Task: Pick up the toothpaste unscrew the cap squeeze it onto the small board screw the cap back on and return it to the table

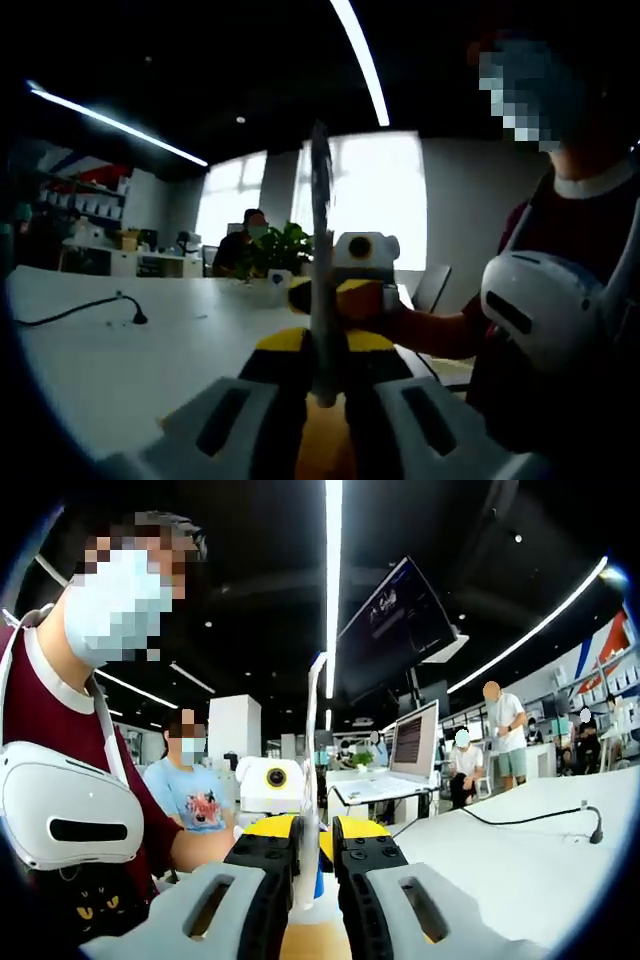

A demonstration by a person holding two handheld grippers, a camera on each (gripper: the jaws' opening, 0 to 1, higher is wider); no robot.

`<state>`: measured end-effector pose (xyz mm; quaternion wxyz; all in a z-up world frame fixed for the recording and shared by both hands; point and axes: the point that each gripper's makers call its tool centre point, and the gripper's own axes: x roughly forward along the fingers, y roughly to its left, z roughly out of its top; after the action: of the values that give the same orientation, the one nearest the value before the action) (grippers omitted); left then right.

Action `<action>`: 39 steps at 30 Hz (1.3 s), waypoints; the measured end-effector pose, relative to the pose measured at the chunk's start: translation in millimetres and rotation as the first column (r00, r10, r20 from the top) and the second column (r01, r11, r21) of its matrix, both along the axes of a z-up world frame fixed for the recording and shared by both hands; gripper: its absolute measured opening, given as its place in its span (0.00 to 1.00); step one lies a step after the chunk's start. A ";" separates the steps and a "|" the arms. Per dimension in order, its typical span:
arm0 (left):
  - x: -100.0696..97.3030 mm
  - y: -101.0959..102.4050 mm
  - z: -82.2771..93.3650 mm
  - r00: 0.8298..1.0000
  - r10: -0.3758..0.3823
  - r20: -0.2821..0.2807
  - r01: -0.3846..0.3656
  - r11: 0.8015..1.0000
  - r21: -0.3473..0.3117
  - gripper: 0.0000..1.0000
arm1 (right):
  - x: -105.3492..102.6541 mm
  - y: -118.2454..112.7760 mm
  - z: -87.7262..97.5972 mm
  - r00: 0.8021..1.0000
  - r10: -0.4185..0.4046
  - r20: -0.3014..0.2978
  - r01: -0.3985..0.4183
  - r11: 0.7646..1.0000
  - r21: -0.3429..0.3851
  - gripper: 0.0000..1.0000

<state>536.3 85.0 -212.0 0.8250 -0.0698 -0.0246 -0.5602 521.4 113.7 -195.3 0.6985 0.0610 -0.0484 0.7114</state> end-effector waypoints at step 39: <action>73.0 26.5 -41.9 0.979 -0.054 -0.195 0.074 0.992 0.098 0.11 | 76.9 26.8 -42.5 0.977 -0.124 -0.175 0.098 0.984 -0.147 0.01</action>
<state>609.3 111.6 -253.8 0.8077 -0.0809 0.0866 -0.5776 598.4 140.6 -237.8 0.7413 0.0750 0.0618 0.6641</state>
